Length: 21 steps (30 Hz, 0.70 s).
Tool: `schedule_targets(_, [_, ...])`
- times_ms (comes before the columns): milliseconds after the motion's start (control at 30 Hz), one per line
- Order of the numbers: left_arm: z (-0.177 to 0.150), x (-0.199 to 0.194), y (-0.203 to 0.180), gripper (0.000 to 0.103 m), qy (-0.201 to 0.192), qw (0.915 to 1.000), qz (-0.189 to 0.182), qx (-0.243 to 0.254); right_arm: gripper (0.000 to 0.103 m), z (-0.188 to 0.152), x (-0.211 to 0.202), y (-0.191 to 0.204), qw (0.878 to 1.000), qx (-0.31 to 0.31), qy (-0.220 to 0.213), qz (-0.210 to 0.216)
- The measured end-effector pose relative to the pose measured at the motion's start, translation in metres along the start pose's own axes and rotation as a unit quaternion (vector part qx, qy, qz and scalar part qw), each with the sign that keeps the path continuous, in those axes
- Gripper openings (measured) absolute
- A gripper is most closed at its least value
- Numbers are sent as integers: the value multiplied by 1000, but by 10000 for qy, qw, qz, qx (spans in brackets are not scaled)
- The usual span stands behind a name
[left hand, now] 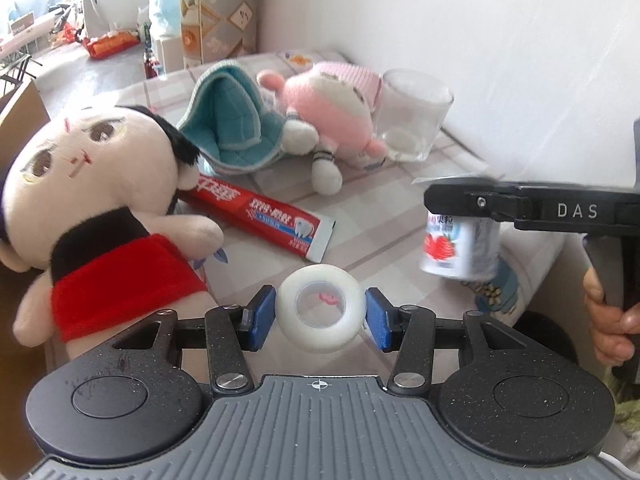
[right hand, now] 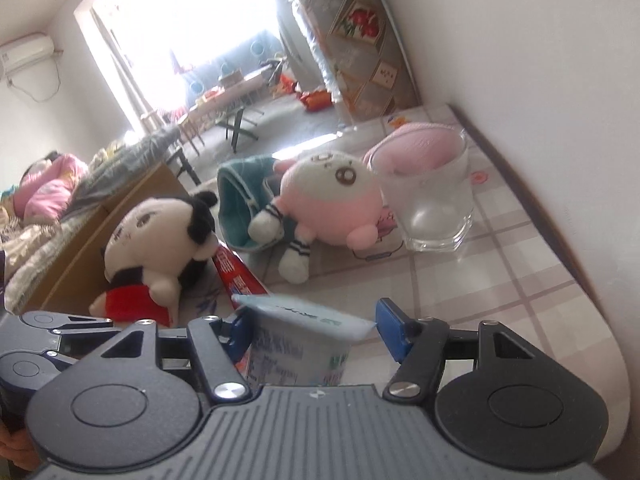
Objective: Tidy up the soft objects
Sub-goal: 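Carry the tape roll and yogurt cup over the cardboard box with both grippers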
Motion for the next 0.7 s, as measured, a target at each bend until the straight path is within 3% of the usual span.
schedule_targets(200, [1,-24,4,48,-286,9996,-7,-89,67,0,-11,12,9999,-46,-108,-114])
schedule_targets(400, [-1,-61,14,48,-647,9975,-96,-269,67,11,-34,49,9985,-372,-410,-22])
schedule_targets(567, [2,-107,30,48,-1141,9922,-159,-473,67,37,-56,100,9929,-858,-750,327])
schedule_targets(700, [5,-148,59,48,-1521,9852,-21,-794,67,63,-59,148,9850,-1181,-919,857])
Point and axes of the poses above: each gripper's, at about its wrist camera, not at the fingertips, and x roughly the way its jaws point, y to its left, z to its top, the point moved 4 cm from there along x, roughly the way its jaws point, and after that the axes turned 1 degree about -x, right-handed, at the moved point
